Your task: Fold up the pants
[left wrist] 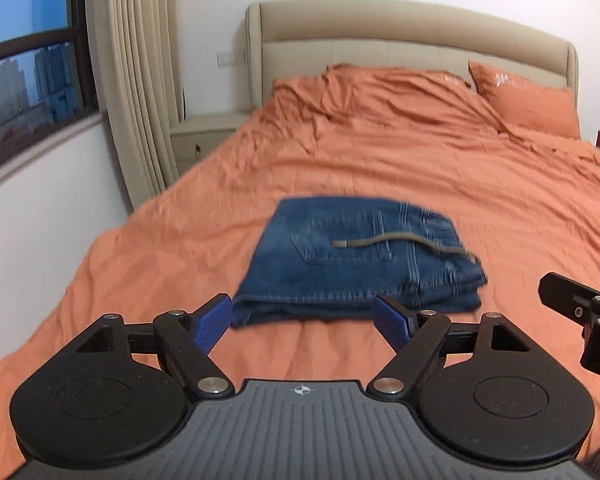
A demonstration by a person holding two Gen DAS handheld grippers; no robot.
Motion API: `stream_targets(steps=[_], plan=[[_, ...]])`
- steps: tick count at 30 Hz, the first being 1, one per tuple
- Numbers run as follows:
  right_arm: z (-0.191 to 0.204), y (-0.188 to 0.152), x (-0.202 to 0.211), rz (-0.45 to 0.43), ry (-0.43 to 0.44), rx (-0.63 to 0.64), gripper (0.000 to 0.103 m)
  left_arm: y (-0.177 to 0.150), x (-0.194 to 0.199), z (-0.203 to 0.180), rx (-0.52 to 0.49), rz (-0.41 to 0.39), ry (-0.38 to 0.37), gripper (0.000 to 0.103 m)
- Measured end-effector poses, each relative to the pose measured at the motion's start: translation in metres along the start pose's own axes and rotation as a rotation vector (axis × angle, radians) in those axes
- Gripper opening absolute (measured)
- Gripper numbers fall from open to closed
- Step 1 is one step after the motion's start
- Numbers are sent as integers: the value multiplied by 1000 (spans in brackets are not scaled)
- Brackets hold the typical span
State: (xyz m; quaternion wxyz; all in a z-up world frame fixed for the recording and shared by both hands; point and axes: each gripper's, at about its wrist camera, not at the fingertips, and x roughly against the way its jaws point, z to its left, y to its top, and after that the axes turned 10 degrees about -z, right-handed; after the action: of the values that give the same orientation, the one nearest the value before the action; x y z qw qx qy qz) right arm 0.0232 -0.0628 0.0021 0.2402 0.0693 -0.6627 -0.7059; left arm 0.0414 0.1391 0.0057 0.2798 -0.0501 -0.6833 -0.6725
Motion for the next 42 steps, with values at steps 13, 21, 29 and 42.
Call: stream_targets(steps=[13, 21, 29, 42], plan=[[2, -43, -26, 106, -15, 11, 82, -33, -13, -13, -36, 64, -1, 93], [6, -48, -34, 136, -10, 21, 82, -37, -17, -12, -35, 77, -14, 93], [7, -45, -32, 126, -17, 25, 82, -37, -16, -11, -32, 72, -17, 93], [7, -45, -32, 127, -23, 26, 82, -37, -16, -11, -33, 72, -17, 93]])
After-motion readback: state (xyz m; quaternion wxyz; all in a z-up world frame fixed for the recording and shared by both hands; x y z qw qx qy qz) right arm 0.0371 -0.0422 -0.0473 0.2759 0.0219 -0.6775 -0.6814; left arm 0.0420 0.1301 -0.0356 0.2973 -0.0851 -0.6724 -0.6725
